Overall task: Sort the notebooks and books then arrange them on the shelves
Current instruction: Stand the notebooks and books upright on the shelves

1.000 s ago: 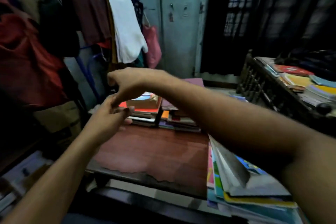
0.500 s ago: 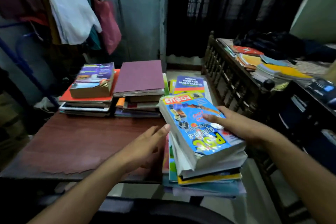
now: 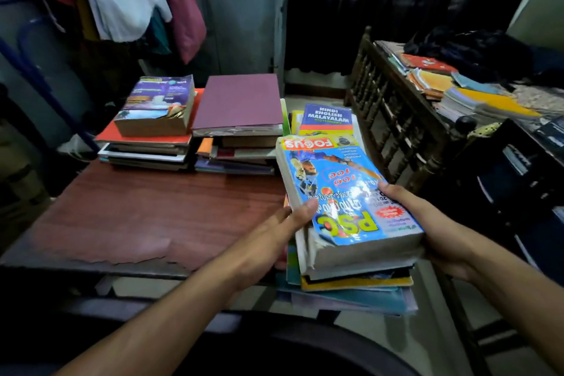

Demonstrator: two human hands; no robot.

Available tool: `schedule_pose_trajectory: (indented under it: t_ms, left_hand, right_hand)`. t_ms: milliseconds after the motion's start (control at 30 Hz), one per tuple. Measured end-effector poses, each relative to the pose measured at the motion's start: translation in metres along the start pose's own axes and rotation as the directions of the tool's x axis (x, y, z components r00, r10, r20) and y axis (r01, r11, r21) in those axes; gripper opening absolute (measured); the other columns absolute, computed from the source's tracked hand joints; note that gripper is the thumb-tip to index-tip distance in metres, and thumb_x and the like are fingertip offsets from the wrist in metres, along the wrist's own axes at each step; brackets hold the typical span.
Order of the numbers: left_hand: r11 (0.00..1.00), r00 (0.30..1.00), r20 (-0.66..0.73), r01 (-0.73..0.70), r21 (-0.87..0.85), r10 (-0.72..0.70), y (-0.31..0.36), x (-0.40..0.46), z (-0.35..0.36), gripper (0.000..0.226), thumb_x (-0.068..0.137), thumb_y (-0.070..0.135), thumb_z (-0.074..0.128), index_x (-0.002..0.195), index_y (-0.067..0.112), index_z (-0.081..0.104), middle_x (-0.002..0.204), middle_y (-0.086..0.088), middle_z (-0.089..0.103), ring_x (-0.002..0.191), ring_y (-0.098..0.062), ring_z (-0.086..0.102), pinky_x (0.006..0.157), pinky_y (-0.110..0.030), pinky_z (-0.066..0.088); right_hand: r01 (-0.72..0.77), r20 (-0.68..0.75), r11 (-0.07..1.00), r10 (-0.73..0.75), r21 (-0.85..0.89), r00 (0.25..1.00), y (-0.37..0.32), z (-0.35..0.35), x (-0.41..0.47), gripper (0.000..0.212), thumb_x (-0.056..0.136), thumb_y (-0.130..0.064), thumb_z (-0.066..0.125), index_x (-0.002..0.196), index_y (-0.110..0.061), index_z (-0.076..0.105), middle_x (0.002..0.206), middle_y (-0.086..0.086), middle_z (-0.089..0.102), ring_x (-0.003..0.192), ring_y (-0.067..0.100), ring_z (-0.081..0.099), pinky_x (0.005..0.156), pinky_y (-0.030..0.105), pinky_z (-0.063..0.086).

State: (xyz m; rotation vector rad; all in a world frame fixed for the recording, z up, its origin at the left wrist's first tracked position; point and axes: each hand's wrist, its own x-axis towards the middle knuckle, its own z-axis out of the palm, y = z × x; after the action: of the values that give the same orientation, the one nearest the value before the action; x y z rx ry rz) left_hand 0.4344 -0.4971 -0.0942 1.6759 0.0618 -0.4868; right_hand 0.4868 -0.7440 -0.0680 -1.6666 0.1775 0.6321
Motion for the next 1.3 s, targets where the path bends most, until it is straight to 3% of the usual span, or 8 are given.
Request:
schedule_pose_trajectory:
  t_ms: [133,400,500,600,700,900,1133,1300]
  left_hand:
    - [0.984,0.998,-0.014,0.05,-0.168,-0.053,0.004,0.002,-0.007,0.059,0.091,0.063,0.04,0.12,0.023,0.072,0.095,0.011,0.078,0.07,0.001,0.07,0.054,-0.011,0.048]
    - [0.991,0.992,-0.108,0.056,-0.12,-0.069,-0.003,-0.009,-0.077,0.056,0.08,0.079,0.05,0.108,0.039,0.076,0.112,-0.003,0.076,0.101,-0.024,0.069,0.095,-0.041,0.046]
    - [0.983,0.991,-0.124,0.033,-0.18,-0.056,-0.014,-0.011,-0.089,0.057,0.081,0.079,0.049,0.112,0.039,0.075,0.117,-0.005,0.074,0.114,-0.032,0.066,0.108,-0.051,0.042]
    - [0.978,0.989,-0.139,0.019,-0.208,-0.049,-0.021,-0.01,-0.087,0.063,0.071,0.08,0.05,0.113,0.039,0.075,0.119,-0.005,0.074,0.108,-0.028,0.067,0.096,-0.045,0.046]
    - [0.986,0.991,-0.119,0.047,-0.157,-0.066,-0.018,-0.008,-0.088,0.061,0.074,0.076,0.048,0.112,0.037,0.076,0.117,-0.005,0.074,0.099,-0.024,0.067,0.09,-0.044,0.048]
    - [0.991,0.989,-0.103,0.092,-0.096,-0.102,-0.01,-0.007,-0.091,0.058,0.076,0.077,0.049,0.111,0.039,0.075,0.115,-0.003,0.075,0.11,-0.028,0.068,0.105,-0.046,0.043]
    - [0.984,0.975,-0.148,0.149,-0.1,-0.163,0.001,-0.009,-0.124,0.054,0.07,0.062,0.06,0.098,0.022,0.081,0.11,-0.011,0.076,0.092,-0.026,0.068,0.081,-0.037,0.046]
    - [0.966,0.953,-0.166,0.239,-0.103,-0.253,0.01,-0.003,-0.155,0.045,0.061,0.052,0.069,0.085,0.016,0.081,0.108,-0.015,0.076,0.081,-0.025,0.07,0.082,-0.034,0.048]
  right_hand:
    - [0.011,-0.003,0.988,-0.011,0.152,1.0,0.01,0.034,-0.006,0.052,0.095,-0.055,0.049,0.116,-0.014,0.073,0.11,0.012,0.075,0.094,0.026,0.075,0.079,0.037,0.063]
    - [0.09,0.114,0.989,-0.104,0.121,0.988,0.016,0.074,-0.01,0.041,0.096,-0.057,0.048,0.13,-0.04,0.061,0.121,-0.009,0.072,0.107,0.005,0.069,0.092,0.044,0.053]
    - [0.123,0.01,0.99,-0.123,-0.062,0.992,0.007,0.056,-0.002,0.052,0.083,-0.069,0.059,0.123,-0.037,0.065,0.123,-0.006,0.068,0.111,0.013,0.066,0.092,0.05,0.057]
    - [0.078,-0.157,0.941,-0.136,-0.329,0.978,0.004,0.027,0.008,0.047,0.08,-0.071,0.063,0.097,-0.027,0.065,0.098,0.008,0.064,0.074,0.018,0.058,0.074,0.046,0.057]
    - [0.025,-0.055,0.768,-0.078,-0.64,0.995,0.009,0.025,0.004,0.03,0.088,-0.059,0.064,0.097,-0.031,0.061,0.086,0.001,0.065,0.066,0.016,0.064,0.078,0.041,0.058]
    - [0.036,0.063,0.975,-0.023,-0.221,0.998,0.02,0.058,0.0,0.035,0.095,-0.014,0.056,0.062,-0.022,0.063,0.078,0.005,0.055,0.073,0.022,0.055,0.066,0.033,0.057]
    - [-0.014,0.145,1.0,0.015,-0.008,0.989,0.023,0.089,-0.005,0.007,0.091,-0.016,0.063,0.09,-0.018,0.07,0.077,-0.005,0.067,0.071,0.019,0.058,0.089,0.045,0.06]
    - [-0.113,0.188,0.929,0.048,0.352,0.981,0.027,0.115,-0.005,0.012,0.085,-0.004,0.068,0.097,-0.002,0.065,0.096,0.015,0.071,0.088,0.036,0.067,0.101,0.049,0.053]
